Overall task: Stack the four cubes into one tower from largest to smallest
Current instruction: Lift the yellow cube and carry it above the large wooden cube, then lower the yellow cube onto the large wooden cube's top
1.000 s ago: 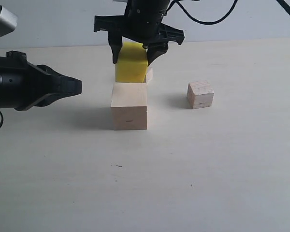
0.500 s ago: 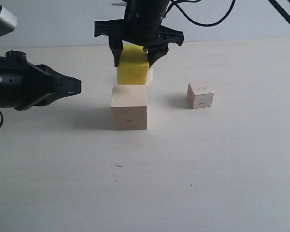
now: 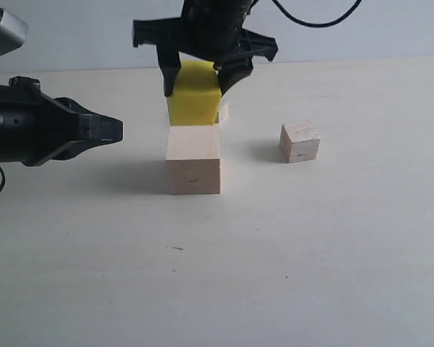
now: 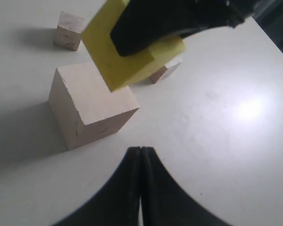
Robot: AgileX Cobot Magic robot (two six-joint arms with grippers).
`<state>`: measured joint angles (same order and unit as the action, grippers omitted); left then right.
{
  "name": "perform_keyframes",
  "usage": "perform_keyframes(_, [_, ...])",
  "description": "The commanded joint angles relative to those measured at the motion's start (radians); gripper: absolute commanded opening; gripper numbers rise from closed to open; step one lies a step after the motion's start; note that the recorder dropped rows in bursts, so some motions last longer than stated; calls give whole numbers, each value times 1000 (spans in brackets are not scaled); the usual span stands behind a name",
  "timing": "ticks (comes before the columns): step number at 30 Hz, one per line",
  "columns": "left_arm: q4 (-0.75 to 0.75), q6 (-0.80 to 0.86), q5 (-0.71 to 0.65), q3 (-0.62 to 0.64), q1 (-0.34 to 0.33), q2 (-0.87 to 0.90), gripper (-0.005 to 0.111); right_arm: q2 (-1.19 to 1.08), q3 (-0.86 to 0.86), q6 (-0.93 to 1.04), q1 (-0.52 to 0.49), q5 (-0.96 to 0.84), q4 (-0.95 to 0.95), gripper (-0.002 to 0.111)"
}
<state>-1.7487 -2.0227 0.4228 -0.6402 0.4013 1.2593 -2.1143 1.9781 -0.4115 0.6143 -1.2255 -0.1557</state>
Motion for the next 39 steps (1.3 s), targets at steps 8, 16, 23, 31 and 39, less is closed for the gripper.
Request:
perform_keyframes(8, [4,4,-11,3,7,-7,0,-4,-55,-42,1,4,30,0])
perform_keyframes(16, [4,4,-13,3,7,-7,0,-29,-55,-87,1,4,-7,0])
perform_keyframes(23, [4,4,-13,3,7,-7,0,-29,-55,-87,1,55,-2,0])
perform_keyframes(31, [4,4,-11,3,7,-7,0,-64,-55,-87,1,48,0,0])
perform_keyframes(39, [4,4,-9,3,7,-7,0,-63,-55,-87,1,74,2,0])
